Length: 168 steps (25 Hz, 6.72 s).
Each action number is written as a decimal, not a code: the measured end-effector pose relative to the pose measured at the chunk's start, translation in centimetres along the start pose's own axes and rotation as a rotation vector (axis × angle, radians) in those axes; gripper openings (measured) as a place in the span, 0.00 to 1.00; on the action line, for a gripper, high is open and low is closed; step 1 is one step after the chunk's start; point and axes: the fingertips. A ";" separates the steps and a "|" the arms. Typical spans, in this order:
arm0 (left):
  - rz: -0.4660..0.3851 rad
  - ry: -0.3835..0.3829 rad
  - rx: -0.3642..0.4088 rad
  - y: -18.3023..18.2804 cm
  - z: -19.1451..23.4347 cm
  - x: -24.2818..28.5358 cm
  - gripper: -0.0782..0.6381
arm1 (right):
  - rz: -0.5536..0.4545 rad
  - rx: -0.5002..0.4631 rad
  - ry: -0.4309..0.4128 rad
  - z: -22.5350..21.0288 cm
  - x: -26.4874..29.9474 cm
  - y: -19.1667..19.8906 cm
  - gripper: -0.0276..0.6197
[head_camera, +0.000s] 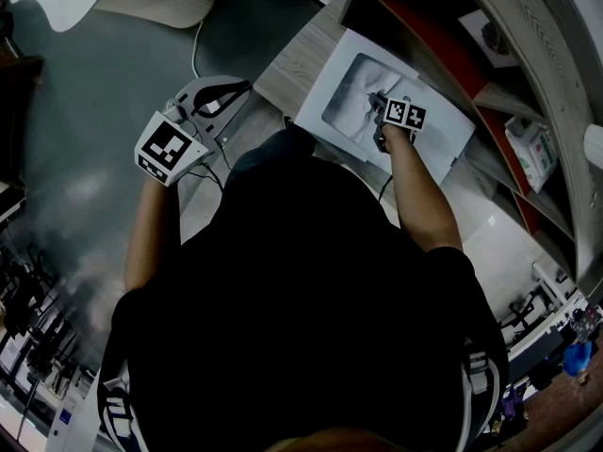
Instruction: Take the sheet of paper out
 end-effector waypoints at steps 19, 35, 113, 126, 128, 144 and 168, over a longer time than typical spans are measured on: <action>0.000 -0.019 -0.003 0.1 -0.3 -0.7 0.15 | -0.023 0.045 -0.048 0.6 0.0 0.0 0.07; -0.001 -0.028 0.004 -0.9 -1.5 -1.1 0.15 | -0.028 0.060 -0.076 0.8 -1.4 0.1 0.07; -0.108 0.018 0.102 -7.1 -15.0 2.1 0.15 | -0.195 0.165 -0.022 -9.7 -20.7 7.9 0.07; -0.121 0.041 0.127 -8.5 -16.4 3.2 0.15 | -0.294 0.200 -0.024 -11.1 -25.1 7.4 0.07; -0.122 0.050 0.133 -8.8 -16.8 3.5 0.15 | -0.313 0.203 -0.029 -11.1 -25.9 7.3 0.07; -0.135 0.093 0.161 -9.5 -19.1 4.2 0.15 | -0.442 0.203 -0.114 -8.6 -31.1 5.8 0.07; -0.133 0.122 0.182 -9.5 -21.2 4.4 0.15 | -0.564 0.180 -0.261 -2.8 -36.0 3.7 0.07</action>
Point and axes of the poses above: the fingertips, and each gripper's own axes: x forward along the fingers, z to its left, y out of its underside, and after that the axes turned 5 degrees about -y, right-handed
